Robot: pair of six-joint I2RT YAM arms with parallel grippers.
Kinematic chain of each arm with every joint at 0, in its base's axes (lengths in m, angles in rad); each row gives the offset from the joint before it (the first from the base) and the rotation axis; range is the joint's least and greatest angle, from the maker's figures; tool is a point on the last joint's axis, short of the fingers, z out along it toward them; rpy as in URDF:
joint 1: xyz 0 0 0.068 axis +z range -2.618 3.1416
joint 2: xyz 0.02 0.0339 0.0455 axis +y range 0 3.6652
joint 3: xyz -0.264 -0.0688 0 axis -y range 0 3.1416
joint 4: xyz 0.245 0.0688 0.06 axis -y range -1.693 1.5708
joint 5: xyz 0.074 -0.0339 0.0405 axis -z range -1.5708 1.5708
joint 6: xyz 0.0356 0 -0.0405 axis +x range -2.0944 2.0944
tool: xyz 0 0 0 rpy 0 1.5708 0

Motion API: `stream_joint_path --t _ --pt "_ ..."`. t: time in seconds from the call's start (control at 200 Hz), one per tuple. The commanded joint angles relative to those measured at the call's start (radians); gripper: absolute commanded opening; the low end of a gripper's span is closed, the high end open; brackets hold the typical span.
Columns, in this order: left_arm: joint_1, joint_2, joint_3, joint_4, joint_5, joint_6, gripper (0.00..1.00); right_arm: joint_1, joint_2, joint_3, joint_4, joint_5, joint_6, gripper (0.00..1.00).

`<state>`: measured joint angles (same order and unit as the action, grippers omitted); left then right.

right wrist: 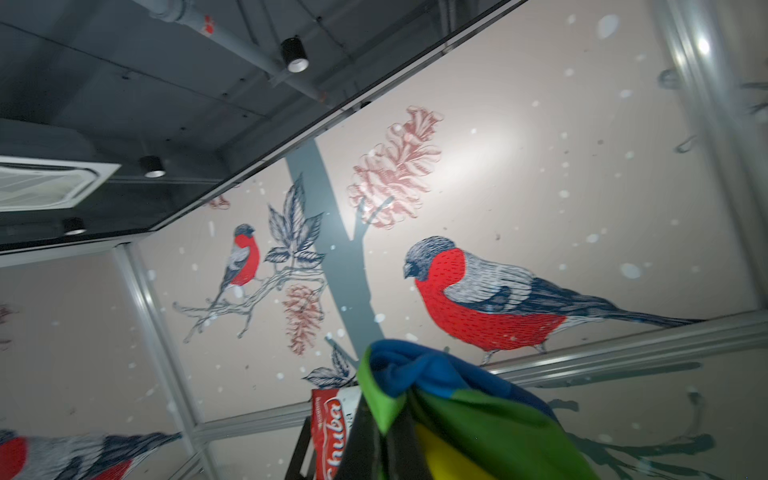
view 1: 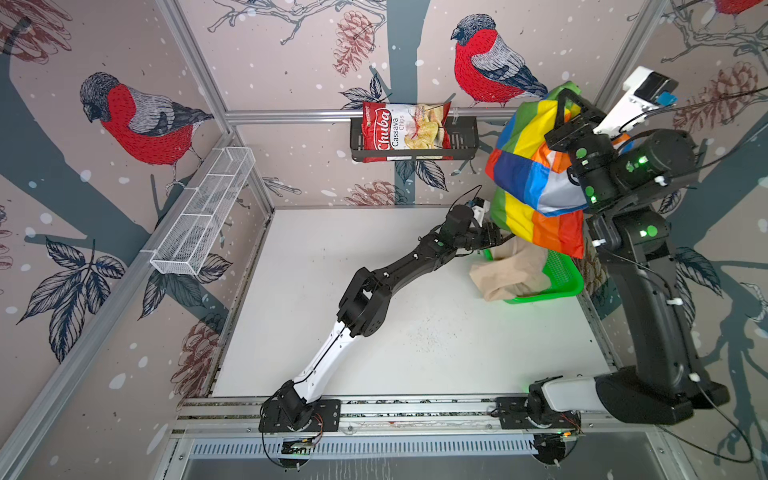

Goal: Fold and stack the shorts
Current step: 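Lift the rainbow shorts high with the right gripper while the left gripper holds the basket, then lower the shorts onto the table with the right gripper while the left releases the basket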

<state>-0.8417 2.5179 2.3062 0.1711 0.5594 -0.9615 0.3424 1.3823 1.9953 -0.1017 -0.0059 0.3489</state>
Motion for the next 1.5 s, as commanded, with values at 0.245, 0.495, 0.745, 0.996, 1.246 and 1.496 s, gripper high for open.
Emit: stream_joint_path --t 0.245,0.495,0.745,0.996,1.246,1.496 --pt "0.166 -0.331 -0.563 0.250 -0.015 -0.061 0.67 0.080 -0.033 -0.119 0.142 -0.177 0.089 0.03" --pt "0.360 -0.730 -1.006 0.322 -0.061 -0.023 0.72 0.211 -0.027 -0.224 0.172 -0.108 0.064 0.03" --pt "0.560 -1.061 -1.397 0.238 -0.149 0.016 0.71 0.440 0.047 -0.310 0.117 0.072 -0.036 0.06" --pt "0.685 -1.340 -1.577 -0.004 -0.344 0.100 0.71 0.472 0.041 -0.638 0.076 0.331 0.027 0.11" --pt "0.691 -1.392 -1.610 -0.095 -0.420 0.132 0.71 0.350 -0.013 -0.923 -0.086 0.449 0.167 0.64" --pt "0.691 -1.288 -1.623 -0.030 -0.392 0.124 0.71 0.440 -0.098 -0.923 -0.095 0.617 0.048 0.84"
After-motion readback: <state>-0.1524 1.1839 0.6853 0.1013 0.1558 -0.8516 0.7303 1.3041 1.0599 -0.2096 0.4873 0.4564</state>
